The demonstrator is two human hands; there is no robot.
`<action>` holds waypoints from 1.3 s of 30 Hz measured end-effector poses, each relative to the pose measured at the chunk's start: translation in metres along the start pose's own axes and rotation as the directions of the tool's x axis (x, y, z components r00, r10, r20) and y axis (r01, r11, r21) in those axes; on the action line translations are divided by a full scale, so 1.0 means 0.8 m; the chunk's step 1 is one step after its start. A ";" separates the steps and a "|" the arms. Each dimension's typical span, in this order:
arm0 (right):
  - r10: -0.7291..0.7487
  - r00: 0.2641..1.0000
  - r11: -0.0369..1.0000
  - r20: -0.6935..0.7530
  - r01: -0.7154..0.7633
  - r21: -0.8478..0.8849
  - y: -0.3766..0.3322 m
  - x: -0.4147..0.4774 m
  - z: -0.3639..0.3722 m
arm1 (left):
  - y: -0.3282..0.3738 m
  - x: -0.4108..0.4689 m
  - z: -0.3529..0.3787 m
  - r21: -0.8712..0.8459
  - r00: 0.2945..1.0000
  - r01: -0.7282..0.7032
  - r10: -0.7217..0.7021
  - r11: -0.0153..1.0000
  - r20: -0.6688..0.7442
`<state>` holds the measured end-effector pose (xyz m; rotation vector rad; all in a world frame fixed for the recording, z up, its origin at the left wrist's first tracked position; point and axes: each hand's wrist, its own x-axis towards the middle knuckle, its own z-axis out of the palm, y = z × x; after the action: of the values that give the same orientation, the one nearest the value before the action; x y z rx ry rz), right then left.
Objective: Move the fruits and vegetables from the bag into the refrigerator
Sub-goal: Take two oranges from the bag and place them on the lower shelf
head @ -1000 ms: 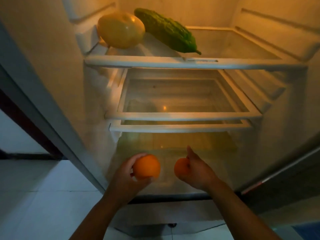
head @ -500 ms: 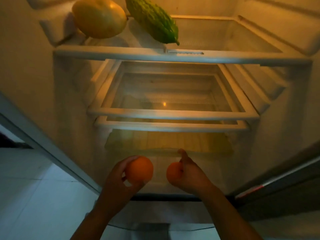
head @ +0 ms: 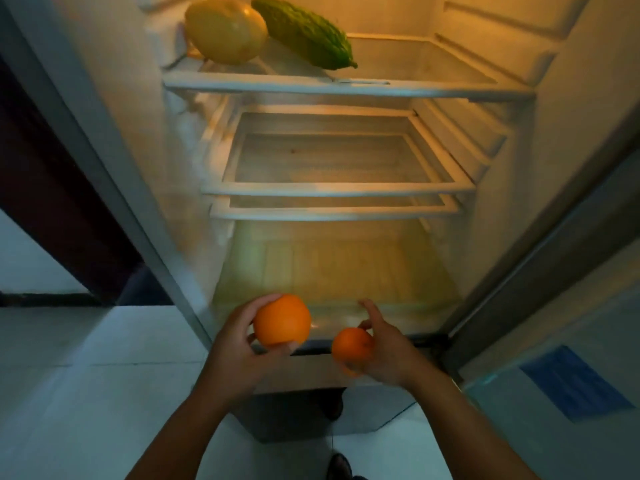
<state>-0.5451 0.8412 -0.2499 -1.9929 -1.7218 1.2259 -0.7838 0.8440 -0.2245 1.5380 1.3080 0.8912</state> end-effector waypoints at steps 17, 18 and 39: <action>0.020 0.993 1.000 -0.119 -0.021 -0.004 0.016 -0.087 0.046 | -0.011 -0.055 -0.032 -0.006 0.992 -0.048 0.048 0.999 0.119; 0.021 0.993 1.000 -0.120 -0.022 -0.008 0.016 -0.089 0.046 | -0.010 -0.051 -0.034 -0.009 0.992 -0.057 0.058 0.998 0.117; -0.131 0.958 0.976 -0.254 0.170 0.139 -0.026 0.026 -0.063 | -0.049 0.119 0.013 0.330 0.997 0.065 -0.077 0.942 0.022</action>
<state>-0.5245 0.8824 -0.2139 -1.7983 -1.5716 0.9888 -0.7699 0.9372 -0.2674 1.7385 1.5347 0.6181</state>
